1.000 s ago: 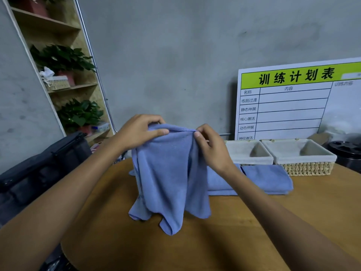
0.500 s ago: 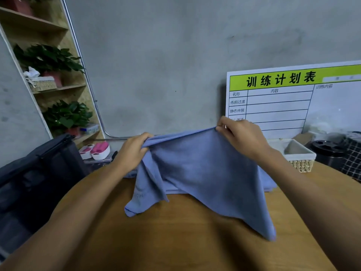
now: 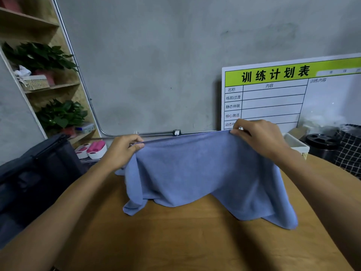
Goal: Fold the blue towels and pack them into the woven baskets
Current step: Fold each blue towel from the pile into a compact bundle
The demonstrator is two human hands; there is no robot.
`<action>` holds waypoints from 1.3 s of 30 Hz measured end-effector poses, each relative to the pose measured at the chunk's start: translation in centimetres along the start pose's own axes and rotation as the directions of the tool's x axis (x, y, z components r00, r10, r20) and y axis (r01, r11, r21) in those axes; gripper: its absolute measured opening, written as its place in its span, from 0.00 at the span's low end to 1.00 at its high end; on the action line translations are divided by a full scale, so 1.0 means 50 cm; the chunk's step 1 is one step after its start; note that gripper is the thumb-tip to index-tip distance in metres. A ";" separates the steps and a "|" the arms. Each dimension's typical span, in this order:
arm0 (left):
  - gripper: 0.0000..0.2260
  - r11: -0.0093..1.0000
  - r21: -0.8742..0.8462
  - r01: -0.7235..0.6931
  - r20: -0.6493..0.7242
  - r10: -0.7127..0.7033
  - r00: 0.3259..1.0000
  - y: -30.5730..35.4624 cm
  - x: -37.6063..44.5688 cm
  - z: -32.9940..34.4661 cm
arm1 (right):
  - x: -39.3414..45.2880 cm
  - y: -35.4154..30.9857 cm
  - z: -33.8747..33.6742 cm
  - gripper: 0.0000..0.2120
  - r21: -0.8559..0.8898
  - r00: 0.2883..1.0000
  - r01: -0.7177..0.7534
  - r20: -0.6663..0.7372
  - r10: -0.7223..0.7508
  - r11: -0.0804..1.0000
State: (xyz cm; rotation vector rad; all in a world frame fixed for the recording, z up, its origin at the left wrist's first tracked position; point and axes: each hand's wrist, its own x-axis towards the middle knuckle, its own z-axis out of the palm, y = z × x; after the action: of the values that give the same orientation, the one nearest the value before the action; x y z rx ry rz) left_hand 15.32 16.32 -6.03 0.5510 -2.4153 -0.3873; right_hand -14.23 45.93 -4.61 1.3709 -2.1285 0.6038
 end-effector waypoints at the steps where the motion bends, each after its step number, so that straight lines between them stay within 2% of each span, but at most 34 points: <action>1: 0.12 1.000 0.007 -0.004 0.010 0.004 1.000 -0.005 -0.003 -0.001 | -0.002 0.007 -0.002 0.12 -0.008 1.000 0.000 0.031 0.000 1.000; 3: 0.14 1.000 0.017 0.004 -0.016 -0.003 1.000 -0.014 -0.009 -0.006 | -0.011 0.019 -0.005 0.13 -0.021 0.996 0.010 0.094 -0.008 1.000; 5: 0.10 0.999 0.027 0.021 -0.106 -0.018 0.994 -0.012 -0.012 -0.017 | -0.021 0.031 -0.010 0.16 0.007 0.994 0.009 0.107 -0.009 1.000; 7: 0.05 0.999 0.047 -0.011 -0.202 0.020 0.979 0.002 -0.011 -0.034 | -0.029 0.044 -0.022 0.21 0.050 0.998 0.000 0.062 -0.003 0.999; 9: 0.08 0.991 0.119 -0.056 -0.279 0.088 0.956 0.025 -0.011 -0.057 | -0.031 0.048 -0.047 0.27 0.082 1.000 0.002 0.008 -0.003 0.997; 12: 0.10 0.981 0.148 -0.125 -0.376 0.173 0.911 0.064 -0.014 -0.106 | -0.029 0.042 -0.109 0.30 0.137 0.998 0.009 -0.058 -0.002 0.991; 15: 0.07 0.980 0.104 -0.169 -0.418 0.198 0.887 0.089 -0.014 -0.166 | -0.026 0.044 -0.190 0.32 0.124 0.990 0.021 -0.139 -0.004 0.992; 18: 0.06 0.982 0.133 -0.130 -0.390 0.173 0.904 0.085 0.004 -0.199 | 0.001 0.055 -0.234 0.35 0.091 0.987 0.029 -0.161 -0.014 0.995; 22: 0.14 0.955 0.295 0.027 -0.324 0.073 0.943 0.016 0.045 -0.125 | 0.059 0.076 -0.124 0.35 0.022 0.999 0.013 0.051 -0.014 1.000; 26: 0.06 0.954 0.283 0.096 -0.174 -0.047 0.984 -0.077 0.034 0.050 | 0.028 0.117 0.090 0.32 -0.022 0.968 -0.082 0.237 0.085 0.996; 30: 0.04 0.903 0.377 0.205 -0.089 -0.185 0.979 -0.149 -0.058 0.243 | -0.064 0.135 0.251 0.28 -0.094 0.942 -0.101 0.311 0.125 0.990; 33: 0.10 0.891 0.320 0.322 -0.137 -0.292 0.946 -0.185 -0.141 0.350 | -0.149 0.144 0.336 0.30 -0.135 0.992 0.008 0.129 0.009 0.991; 36: 0.08 0.887 0.052 0.460 -0.253 -0.434 0.865 -0.194 -0.176 0.366 | -0.213 0.123 0.352 0.18 -0.158 0.994 -0.103 -0.054 0.096 0.982; 39: 0.06 0.920 -0.042 0.390 -0.267 -0.387 0.883 -0.192 -0.192 0.348 | -0.277 0.088 0.344 0.17 -0.094 0.969 -0.143 -0.216 0.120 0.985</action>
State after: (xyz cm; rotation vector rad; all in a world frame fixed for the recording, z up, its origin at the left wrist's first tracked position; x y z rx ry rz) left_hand 14.02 14.91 -28.03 1.0332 -2.0389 -0.4316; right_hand -16.83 46.33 -26.99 1.0639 -2.0592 0.6444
